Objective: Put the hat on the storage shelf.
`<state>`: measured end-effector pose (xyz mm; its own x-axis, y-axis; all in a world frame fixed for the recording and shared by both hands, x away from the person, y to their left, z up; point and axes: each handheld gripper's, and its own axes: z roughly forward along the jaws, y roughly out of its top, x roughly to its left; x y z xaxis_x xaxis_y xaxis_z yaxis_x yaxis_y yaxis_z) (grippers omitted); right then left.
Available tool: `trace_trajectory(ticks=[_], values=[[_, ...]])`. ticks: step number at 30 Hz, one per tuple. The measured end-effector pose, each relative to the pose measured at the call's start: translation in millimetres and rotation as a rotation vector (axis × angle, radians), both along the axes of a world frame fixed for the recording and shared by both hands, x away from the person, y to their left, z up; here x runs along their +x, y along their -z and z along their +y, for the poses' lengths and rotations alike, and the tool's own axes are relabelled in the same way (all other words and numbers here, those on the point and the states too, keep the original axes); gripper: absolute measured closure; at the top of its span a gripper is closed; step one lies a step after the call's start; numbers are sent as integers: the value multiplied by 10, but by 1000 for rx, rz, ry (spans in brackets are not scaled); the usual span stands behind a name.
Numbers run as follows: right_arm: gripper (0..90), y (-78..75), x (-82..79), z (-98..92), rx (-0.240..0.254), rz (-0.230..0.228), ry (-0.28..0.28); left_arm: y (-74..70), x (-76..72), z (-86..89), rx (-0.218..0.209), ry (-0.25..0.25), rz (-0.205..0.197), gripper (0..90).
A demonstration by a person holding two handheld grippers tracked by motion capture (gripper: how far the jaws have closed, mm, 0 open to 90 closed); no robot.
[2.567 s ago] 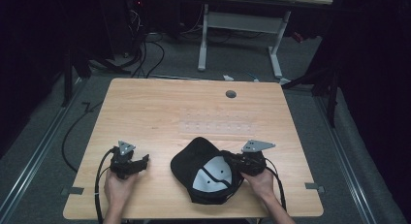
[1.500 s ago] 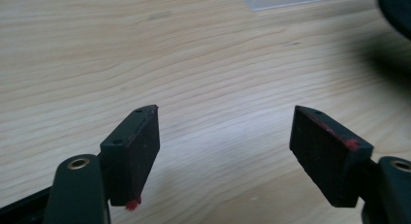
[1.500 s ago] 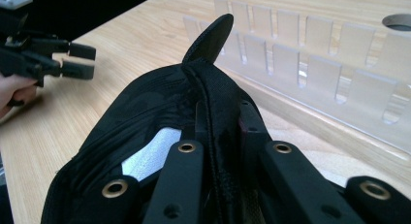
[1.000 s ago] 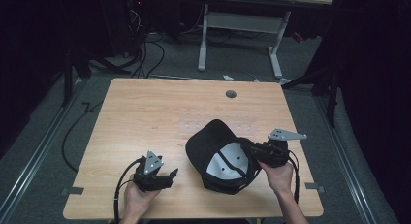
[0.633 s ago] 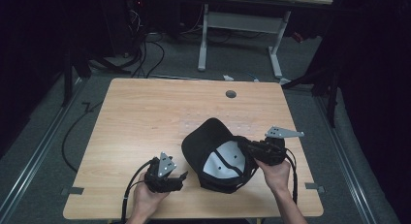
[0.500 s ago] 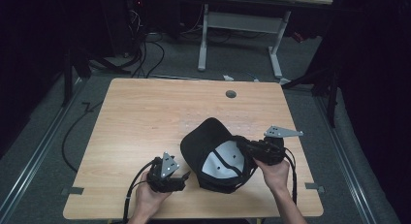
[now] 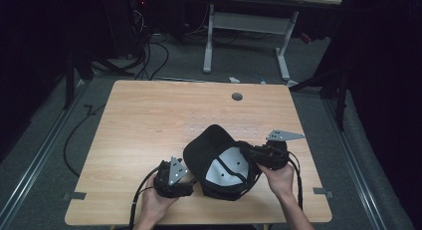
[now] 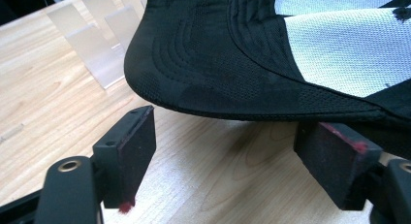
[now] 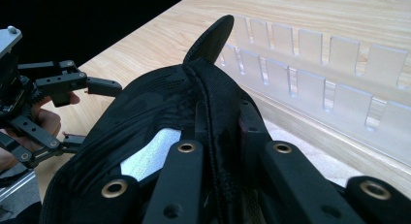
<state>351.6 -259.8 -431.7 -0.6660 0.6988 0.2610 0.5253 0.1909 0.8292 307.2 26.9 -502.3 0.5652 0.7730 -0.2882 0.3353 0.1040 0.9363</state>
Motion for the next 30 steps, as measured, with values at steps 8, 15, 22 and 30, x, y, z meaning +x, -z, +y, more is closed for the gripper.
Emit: trace_trajectory(ticks=[8,15,22,30], values=[[828,10,4,15,-26,29,-9,11,-23,-14,29,14,-15,234],[828,13,-1,23,-37,45,-24,-20,-49,-6,29,19,-40,234],[827,14,6,13,-30,78,-55,-55,-70,9,47,35,-63,232],[826,20,10,17,-35,93,-79,-77,-87,1,55,41,-80,241]])
